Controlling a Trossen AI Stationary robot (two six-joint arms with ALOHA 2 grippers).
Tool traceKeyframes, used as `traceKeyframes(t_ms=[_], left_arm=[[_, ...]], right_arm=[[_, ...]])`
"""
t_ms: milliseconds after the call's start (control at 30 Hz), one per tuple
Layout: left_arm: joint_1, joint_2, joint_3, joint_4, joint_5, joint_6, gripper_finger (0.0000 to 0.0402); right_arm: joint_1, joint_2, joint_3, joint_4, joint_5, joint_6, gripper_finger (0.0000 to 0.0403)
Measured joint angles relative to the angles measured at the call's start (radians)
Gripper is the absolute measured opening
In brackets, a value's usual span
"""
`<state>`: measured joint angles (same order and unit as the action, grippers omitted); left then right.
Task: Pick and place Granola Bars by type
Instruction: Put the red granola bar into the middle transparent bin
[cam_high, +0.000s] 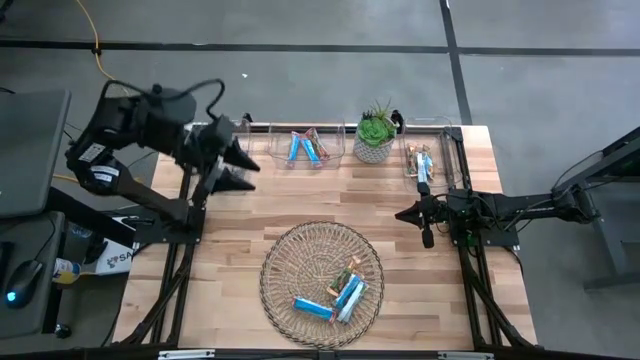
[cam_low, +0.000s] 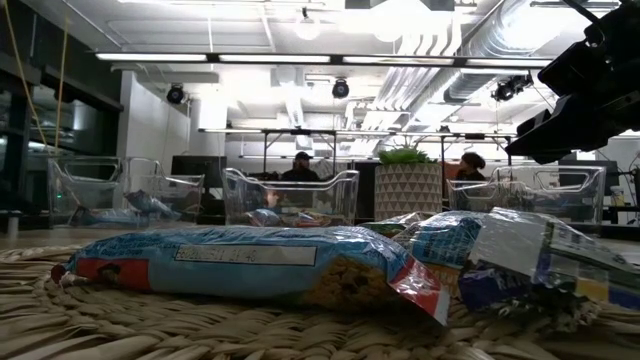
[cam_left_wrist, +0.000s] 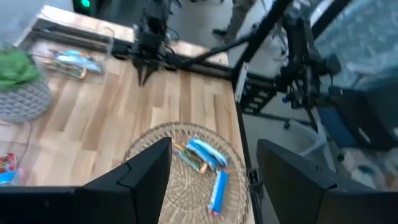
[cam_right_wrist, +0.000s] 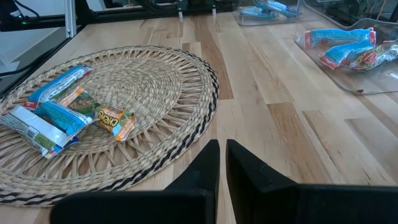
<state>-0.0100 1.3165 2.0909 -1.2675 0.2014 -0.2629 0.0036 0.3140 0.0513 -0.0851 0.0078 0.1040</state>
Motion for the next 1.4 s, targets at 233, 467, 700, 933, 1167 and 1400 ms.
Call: traceKeyframes(t_ms=[233,467,700,933,1167,1400], left_arm=[[-0.173,0.0,-0.112,0.024,-0.097,-0.023,0.0231],[-0.289,0.001,-0.304,0.182,-0.108,-0.056,0.0231],[-0.37,0.001,-0.514,0.355,-0.107,-0.083,0.0231],[-0.442,0.001,-0.675,0.476,-0.146,-0.085,0.0231],[-0.489,0.001,-0.783,0.529,-0.239,-0.087,0.0231],[-0.49,0.001,-0.863,0.592,-0.259,-0.086,0.0231]], right_arm=[[0.0,0.0,0.0,0.0,0.0,0.0,0.0012],[0.0,0.0,0.0,0.0,0.0,0.0,0.0012],[0.0,0.0,0.0,0.0,0.0,0.0,0.0012],[0.0,0.0,0.0,0.0,0.0,0.0,0.0012],[0.0,0.0,0.0,0.0,0.0,0.0,0.0012],[0.0,0.0,0.0,0.0,0.0,0.0,0.0012]])
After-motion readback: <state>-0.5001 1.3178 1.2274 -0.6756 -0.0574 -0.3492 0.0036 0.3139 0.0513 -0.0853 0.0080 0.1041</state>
